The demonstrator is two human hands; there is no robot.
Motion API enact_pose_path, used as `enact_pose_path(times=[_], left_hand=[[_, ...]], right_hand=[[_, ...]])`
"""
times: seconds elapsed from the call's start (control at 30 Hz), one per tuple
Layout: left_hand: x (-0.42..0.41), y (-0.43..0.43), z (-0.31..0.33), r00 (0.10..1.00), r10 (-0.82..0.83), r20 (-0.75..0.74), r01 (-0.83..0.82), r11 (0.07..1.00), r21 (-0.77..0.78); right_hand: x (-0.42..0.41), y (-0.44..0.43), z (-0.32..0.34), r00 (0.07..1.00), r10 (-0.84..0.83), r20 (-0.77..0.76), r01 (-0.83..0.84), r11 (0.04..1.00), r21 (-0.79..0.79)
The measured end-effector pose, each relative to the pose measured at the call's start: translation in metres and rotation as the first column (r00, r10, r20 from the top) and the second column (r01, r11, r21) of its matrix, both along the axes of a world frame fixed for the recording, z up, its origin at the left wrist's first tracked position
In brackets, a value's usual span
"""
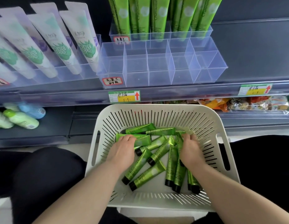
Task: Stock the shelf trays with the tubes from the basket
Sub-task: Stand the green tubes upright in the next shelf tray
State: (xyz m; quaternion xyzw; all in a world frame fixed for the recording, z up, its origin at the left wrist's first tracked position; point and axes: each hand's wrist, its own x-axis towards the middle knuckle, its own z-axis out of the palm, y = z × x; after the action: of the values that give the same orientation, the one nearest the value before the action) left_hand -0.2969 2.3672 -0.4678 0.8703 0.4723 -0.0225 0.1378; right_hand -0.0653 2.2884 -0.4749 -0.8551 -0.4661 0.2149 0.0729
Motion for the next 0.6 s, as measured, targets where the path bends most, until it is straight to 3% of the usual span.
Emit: enact_pose_path(times=[0.07, 0.13, 0.27, 0.47, 0.6], left_hand=[[0.000, 0.001, 0.000, 1.000, 0.015, 0.017, -0.015, 1.000, -0.002], [0.000, 0.001, 0.000, 1.000, 0.011, 0.026, -0.011, 1.000, -0.006], [0.001, 0.001, -0.002, 1.000, 0.010, 0.028, -0.009, 1.000, -0.016], [0.000, 0.002, -0.003, 0.999, 0.036, 0.011, -0.036, 0.998, -0.053], [0.001, 0.002, -0.005, 0.999, 0.025, -0.023, -0.026, 0.998, -0.064]], right_hand=[[0.003, -0.001, -0.002, 0.975, 0.057, 0.216, -0.042, 0.996, -0.074], [0.006, -0.001, -0.004, 0.961, 0.108, 0.253, -0.067, 0.984, -0.166], [0.009, 0.002, -0.008, 0.962, 0.148, 0.228, -0.093, 0.967, -0.236], [0.008, 0.004, -0.010, 0.995, -0.084, -0.050, 0.067, 0.959, -0.276], [-0.001, 0.006, -0.006, 0.995, -0.046, -0.083, 0.025, 0.971, -0.238]])
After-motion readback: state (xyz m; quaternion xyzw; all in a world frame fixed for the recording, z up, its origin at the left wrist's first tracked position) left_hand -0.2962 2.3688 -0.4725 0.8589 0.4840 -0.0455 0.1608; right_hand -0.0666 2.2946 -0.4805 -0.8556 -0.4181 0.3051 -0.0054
